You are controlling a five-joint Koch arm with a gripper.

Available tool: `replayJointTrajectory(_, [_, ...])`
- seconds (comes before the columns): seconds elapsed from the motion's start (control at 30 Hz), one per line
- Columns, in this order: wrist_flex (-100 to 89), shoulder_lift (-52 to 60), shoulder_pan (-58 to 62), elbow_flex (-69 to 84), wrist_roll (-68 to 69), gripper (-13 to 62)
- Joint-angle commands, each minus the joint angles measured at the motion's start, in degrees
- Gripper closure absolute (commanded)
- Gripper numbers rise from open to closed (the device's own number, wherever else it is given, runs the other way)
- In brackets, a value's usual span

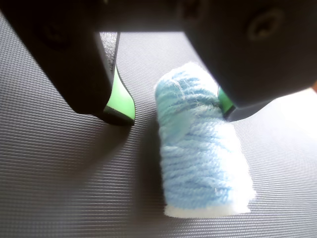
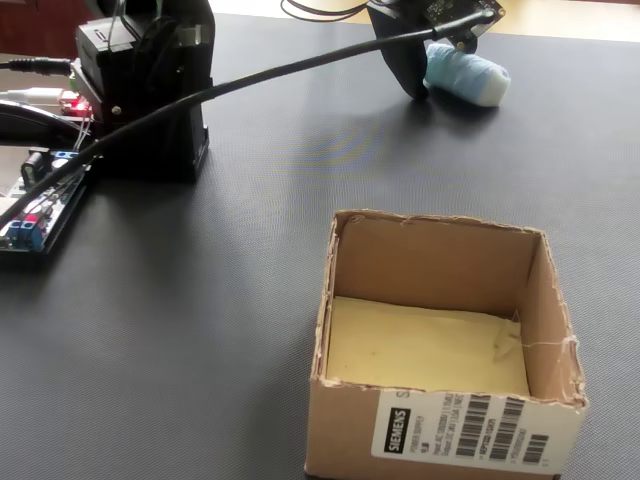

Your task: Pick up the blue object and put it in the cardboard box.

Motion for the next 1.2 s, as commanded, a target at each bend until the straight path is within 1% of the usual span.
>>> replayJointTrajectory(0.0, [2.8,-1.2,-1.1,-4.0,3.5,18.4])
replayJointTrajectory(0.03, [3.6,-2.1,-1.1,-5.2,3.8,19.0])
replayJointTrajectory(0.13, [5.2,-4.2,-1.3,-6.7,4.9,24.0])
replayJointTrajectory(0.3, [6.2,-5.8,-0.9,-7.5,4.7,38.5])
replayJointTrajectory(0.33, [6.2,-5.9,-0.8,-7.6,4.7,39.6])
replayJointTrajectory(0.53, [6.1,-6.4,-0.7,-8.2,4.4,40.3])
replayJointTrajectory(0.67, [6.0,-4.6,-0.6,-8.2,4.2,40.2])
replayJointTrajectory(0.87, [3.4,1.1,-0.4,-6.6,3.6,40.2])
replayJointTrajectory(1.17, [-6.9,13.5,2.5,2.5,-1.0,40.3])
